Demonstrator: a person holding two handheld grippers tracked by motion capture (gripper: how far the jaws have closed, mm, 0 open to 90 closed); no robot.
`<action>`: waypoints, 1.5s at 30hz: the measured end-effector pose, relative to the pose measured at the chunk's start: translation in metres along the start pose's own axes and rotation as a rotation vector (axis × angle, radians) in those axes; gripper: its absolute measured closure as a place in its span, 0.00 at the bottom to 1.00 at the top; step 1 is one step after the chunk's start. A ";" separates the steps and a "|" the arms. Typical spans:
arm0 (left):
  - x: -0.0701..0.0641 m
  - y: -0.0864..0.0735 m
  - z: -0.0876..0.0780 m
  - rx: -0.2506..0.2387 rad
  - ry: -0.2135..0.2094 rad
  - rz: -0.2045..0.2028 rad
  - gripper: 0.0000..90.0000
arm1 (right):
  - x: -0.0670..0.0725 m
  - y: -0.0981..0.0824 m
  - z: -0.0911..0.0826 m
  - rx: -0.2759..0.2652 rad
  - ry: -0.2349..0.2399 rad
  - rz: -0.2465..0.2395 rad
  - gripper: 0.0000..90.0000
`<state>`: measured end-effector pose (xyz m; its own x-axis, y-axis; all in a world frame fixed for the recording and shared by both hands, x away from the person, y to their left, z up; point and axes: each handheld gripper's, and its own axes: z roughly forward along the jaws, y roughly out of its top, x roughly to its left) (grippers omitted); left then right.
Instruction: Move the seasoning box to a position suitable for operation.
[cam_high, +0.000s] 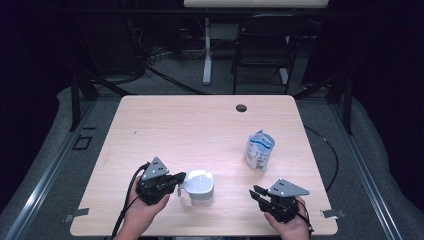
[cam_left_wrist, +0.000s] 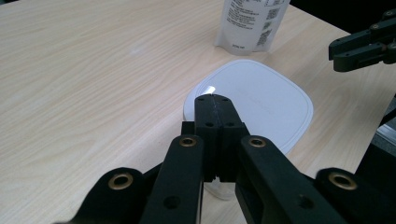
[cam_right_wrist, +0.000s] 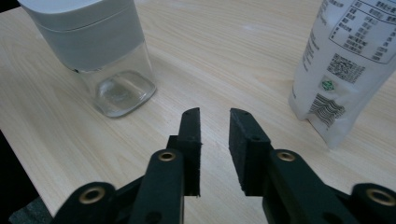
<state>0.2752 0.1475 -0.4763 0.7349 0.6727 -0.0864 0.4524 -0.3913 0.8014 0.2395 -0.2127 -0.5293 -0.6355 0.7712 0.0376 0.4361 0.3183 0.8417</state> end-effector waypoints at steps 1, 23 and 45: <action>-0.001 0.001 0.001 0.002 0.003 0.006 1.00 | 0.000 0.001 0.000 -0.001 0.000 -0.001 0.88; 0.001 0.001 0.008 0.030 0.004 0.017 1.00 | 0.008 0.014 0.010 0.001 0.040 -0.026 1.00; 0.001 -0.001 0.008 0.018 0.005 0.015 1.00 | 0.020 0.033 0.023 -0.015 0.088 -0.050 1.00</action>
<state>0.2790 0.1435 -0.4815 0.7391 0.6698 -0.0714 0.4504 -0.4126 0.7918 0.2557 -0.1743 -0.5131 -0.7100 0.7030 0.0415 0.3928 0.3464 0.8519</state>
